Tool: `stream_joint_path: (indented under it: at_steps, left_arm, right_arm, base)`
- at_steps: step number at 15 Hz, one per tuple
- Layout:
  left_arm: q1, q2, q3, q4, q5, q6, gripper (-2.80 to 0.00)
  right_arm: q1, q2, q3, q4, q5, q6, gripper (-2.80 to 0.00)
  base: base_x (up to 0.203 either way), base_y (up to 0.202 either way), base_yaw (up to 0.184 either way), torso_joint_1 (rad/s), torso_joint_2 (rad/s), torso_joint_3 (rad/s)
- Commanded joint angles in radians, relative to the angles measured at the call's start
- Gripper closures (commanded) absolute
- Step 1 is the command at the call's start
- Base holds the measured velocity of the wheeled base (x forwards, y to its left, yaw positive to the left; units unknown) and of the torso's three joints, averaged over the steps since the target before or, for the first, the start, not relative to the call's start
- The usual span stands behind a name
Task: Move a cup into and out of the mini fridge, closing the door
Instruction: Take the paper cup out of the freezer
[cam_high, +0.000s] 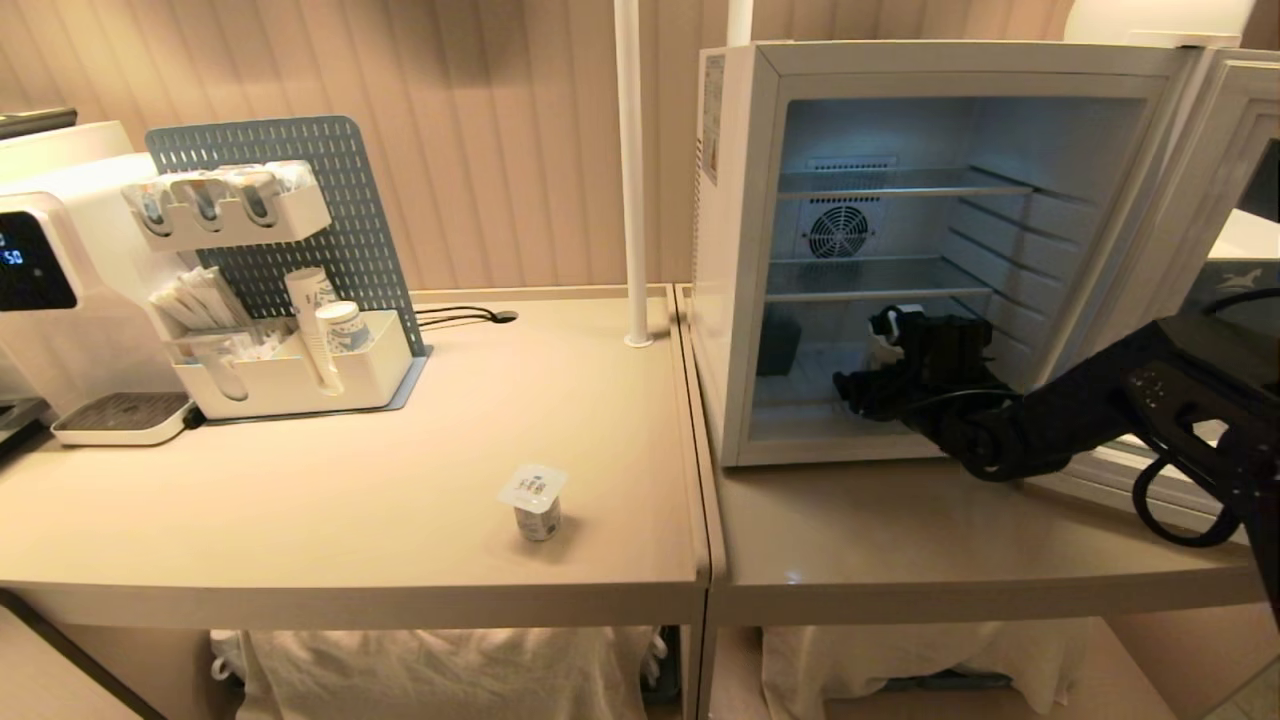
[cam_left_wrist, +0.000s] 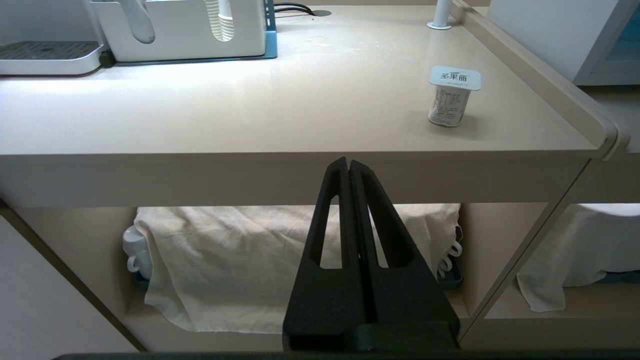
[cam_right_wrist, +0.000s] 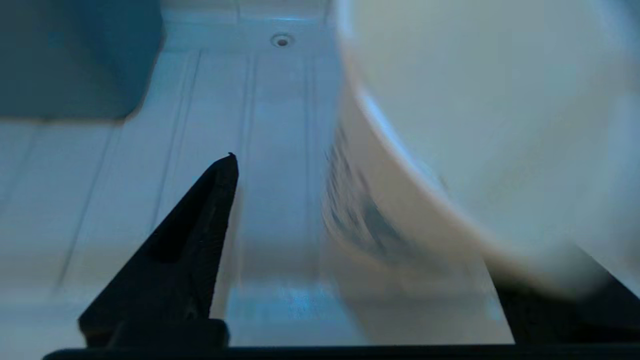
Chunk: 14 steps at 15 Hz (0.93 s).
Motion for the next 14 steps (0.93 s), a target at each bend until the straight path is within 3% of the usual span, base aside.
stream_joint_path:
  at_steps: [1, 9, 10, 11, 14]
  left_arm:
    - [0.0, 0.0, 0.0, -0.001, 0.0, -0.002, 0.0]
    - [0.0, 0.001, 0.0, -0.001, 0.0, -0.002, 0.0]
    - [0.0, 0.001, 0.0, -0.001, 0.0, -0.002, 0.0]
    - [0.0, 0.0, 0.0, -0.001, 0.0, -0.002, 0.0]
    - [0.0, 0.001, 0.0, -0.001, 0.0, -0.002, 0.0]
  right_arm:
    - [-0.005, 0.066, -0.11, 0.061, -0.005, 0.0, -2.8]
    - [-0.087, 0.132, -0.265, 0.172, -0.008, -0.001, -2.8]
    - [-0.088, 0.137, -0.279, 0.178, -0.008, 0.0, -1.17]
    - [-0.088, 0.14, -0.295, 0.182, -0.009, 0.0, 0.0]
    - [-0.087, 0.13, -0.277, 0.182, -0.008, 0.0, 0.0]
  base:
    - [0.0, 0.0, 0.0, 0.0, 0.0, 0.0]
    - [0.0, 0.0, 0.0, 0.0, 0.0, 0.0]
    - [0.0, 0.0, 0.0, 0.0, 0.0, 0.0]
    - [0.0, 0.0, 0.0, 0.0, 0.0, 0.0]
    - [0.0, 0.0, 0.0, 0.0, 0.0, 0.0]
